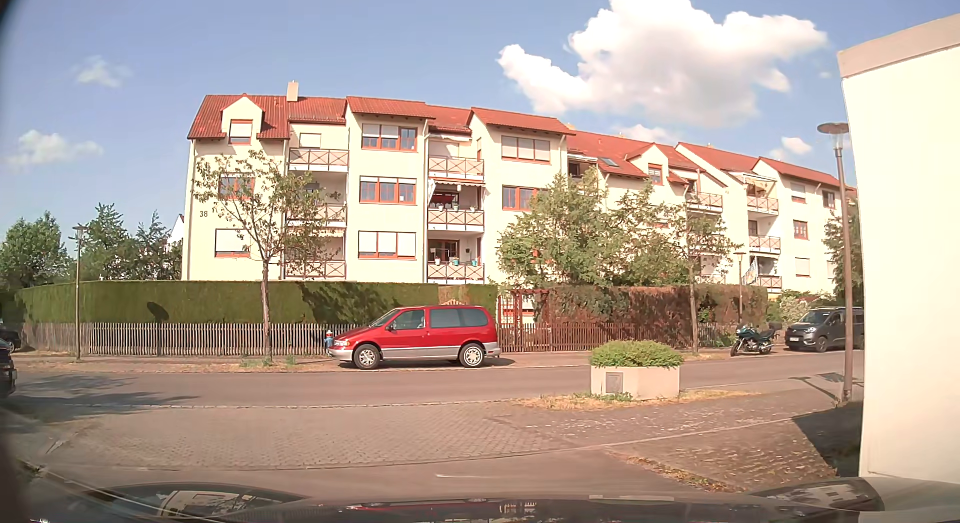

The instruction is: Follow the waypoints while adhering to traffic rules and regulations

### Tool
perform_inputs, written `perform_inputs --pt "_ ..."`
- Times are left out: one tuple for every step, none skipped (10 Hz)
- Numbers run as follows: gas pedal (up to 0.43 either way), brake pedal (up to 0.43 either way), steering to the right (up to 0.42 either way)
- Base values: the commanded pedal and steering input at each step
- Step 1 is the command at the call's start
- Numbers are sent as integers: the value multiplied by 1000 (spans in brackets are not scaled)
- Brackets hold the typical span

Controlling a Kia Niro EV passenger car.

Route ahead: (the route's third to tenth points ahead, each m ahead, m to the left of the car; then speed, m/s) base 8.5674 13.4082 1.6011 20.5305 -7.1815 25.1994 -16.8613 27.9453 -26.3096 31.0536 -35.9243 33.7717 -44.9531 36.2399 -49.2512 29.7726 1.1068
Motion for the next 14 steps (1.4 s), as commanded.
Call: perform_inputs --pt "0 18 -557" --pt "0 24 -558" --pt "0 24 -558" --pt "0 24 -558" --pt "0 24 -559" --pt "0 18 -558" --pt "0 18 -559" --pt "0 24 -558" --pt "0 30 -558" --pt "0 61 -558" --pt "0 73 -559" --pt "0 79 -558" --pt "0 79 -559" --pt "0 79 -558"
